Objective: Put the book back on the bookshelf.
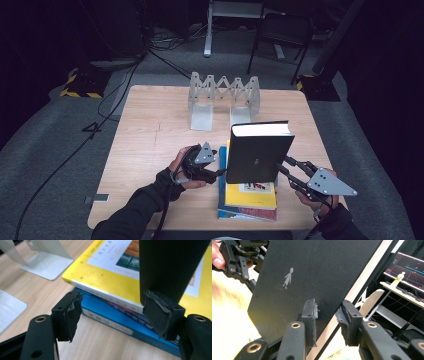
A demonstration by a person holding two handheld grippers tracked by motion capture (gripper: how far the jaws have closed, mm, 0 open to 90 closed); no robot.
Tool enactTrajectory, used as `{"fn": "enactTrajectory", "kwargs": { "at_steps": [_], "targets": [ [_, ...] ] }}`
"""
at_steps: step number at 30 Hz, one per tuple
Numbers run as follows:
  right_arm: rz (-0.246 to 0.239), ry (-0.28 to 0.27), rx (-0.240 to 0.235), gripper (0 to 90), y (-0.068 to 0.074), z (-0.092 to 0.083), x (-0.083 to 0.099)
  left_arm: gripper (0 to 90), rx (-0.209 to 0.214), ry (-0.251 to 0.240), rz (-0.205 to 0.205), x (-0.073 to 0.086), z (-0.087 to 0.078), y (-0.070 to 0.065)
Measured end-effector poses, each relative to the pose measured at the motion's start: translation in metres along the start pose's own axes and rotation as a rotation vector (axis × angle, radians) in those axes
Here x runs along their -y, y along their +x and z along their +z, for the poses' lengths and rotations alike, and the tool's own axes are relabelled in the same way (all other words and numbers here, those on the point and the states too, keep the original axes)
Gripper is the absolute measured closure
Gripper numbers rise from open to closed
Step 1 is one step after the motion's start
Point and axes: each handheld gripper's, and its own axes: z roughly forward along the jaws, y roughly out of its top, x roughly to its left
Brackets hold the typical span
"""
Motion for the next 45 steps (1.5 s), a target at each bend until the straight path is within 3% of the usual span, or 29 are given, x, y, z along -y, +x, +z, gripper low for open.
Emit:
{"fn": "enactTrajectory", "kwargs": {
  "at_steps": [3,7,12,17,19,22,23,24,25,29,30,38,40,45],
  "targets": [
    [-0.005,-0.001,-0.003,67.9,0.0,0.0,0.0,28.1,0.047,-0.005,-0.016,0.005,-0.001,-0.004],
    [0.003,-0.008,-0.003,68.1,0.0,0.0,0.001,26.3,0.08,0.009,0.007,0.006,0.003,-0.014],
    [-0.005,-0.01,-0.003,68.1,0.001,-0.001,0.002,25.0,0.088,-0.009,0.019,-0.001,0.012,-0.022],
    [-0.003,-0.013,-0.001,68.1,0.001,-0.001,0.002,24.9,0.096,-0.053,0.021,-0.014,0.019,-0.023],
    [-0.003,-0.014,-0.002,68.1,0.0,-0.001,0.002,25.0,0.109,-0.104,0.009,-0.024,0.022,-0.021],
    [-0.004,-0.015,-0.001,68.1,0.001,-0.001,0.002,25.9,0.112,-0.117,0.023,-0.031,0.023,-0.019],
    [-0.003,-0.014,-0.001,68.0,0.0,-0.001,0.003,25.7,0.123,-0.148,0.021,-0.039,0.022,-0.017],
    [-0.003,-0.014,-0.001,68.0,0.0,-0.001,0.003,25.5,0.123,-0.148,0.021,-0.039,0.022,-0.017],
    [-0.002,-0.014,-0.001,68.0,0.001,-0.001,0.003,25.1,0.134,-0.188,0.014,-0.046,0.021,-0.015],
    [-0.003,-0.013,0.0,67.9,0.0,-0.001,0.002,25.3,0.159,-0.233,0.005,-0.056,0.021,-0.012],
    [-0.004,-0.012,0.001,67.9,0.0,-0.001,0.003,29.6,0.176,-0.259,0.006,-0.06,0.019,-0.011],
    [-0.001,-0.012,0.003,67.2,0.001,-0.001,0.003,33.4,0.189,-0.321,0.019,-0.074,0.012,-0.008],
    [-0.011,-0.007,0.01,65.9,0.001,0.0,0.003,33.4,0.171,-0.339,0.037,-0.076,0.008,-0.008],
    [-0.015,0.001,0.024,60.6,0.003,0.003,0.003,37.6,0.179,-0.375,0.038,-0.083,-0.003,-0.004]
  ]
}}
